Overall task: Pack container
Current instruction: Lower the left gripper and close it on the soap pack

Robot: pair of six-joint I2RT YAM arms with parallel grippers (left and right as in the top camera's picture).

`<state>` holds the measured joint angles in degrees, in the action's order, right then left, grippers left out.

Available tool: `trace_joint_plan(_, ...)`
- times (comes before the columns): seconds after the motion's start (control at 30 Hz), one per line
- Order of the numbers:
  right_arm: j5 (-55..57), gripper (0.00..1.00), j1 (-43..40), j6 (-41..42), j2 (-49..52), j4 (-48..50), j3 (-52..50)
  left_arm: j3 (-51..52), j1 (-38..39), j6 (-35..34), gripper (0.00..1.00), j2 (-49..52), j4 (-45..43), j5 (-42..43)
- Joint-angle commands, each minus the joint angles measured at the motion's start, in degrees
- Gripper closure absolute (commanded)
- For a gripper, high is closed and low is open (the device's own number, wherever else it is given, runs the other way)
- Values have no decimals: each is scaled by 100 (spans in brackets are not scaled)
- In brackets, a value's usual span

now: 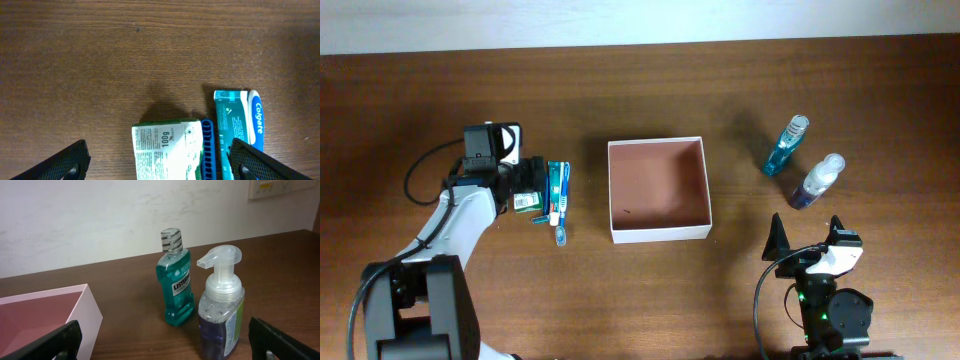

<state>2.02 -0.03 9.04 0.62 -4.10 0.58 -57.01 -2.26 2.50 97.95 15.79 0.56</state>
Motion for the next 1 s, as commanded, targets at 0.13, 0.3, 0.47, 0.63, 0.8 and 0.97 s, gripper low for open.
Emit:
trace_joint_plan(0.13,9,2,-46,42,-42,-44,-26,-111,13,535,16,251,-79,70)
trace_joint_plan(0.3,9,2,-46,42,-42,-44,-26,-111,13,533,16,328,-61,74)
trace_joint_plan(0.47,9,2,-46,42,-42,-44,-26,-109,13,531,15,369,52,72)
trace_joint_plan(0.63,9,2,-46,42,-42,-44,-26,-111,13,527,19,367,302,70)
trace_joint_plan(0.8,9,2,-46,42,-42,-44,-26,-111,13,527,19,367,619,66)
trace_joint_plan(0.97,9,2,-46,42,-42,-44,-26,-111,13,468,19,367,780,44)
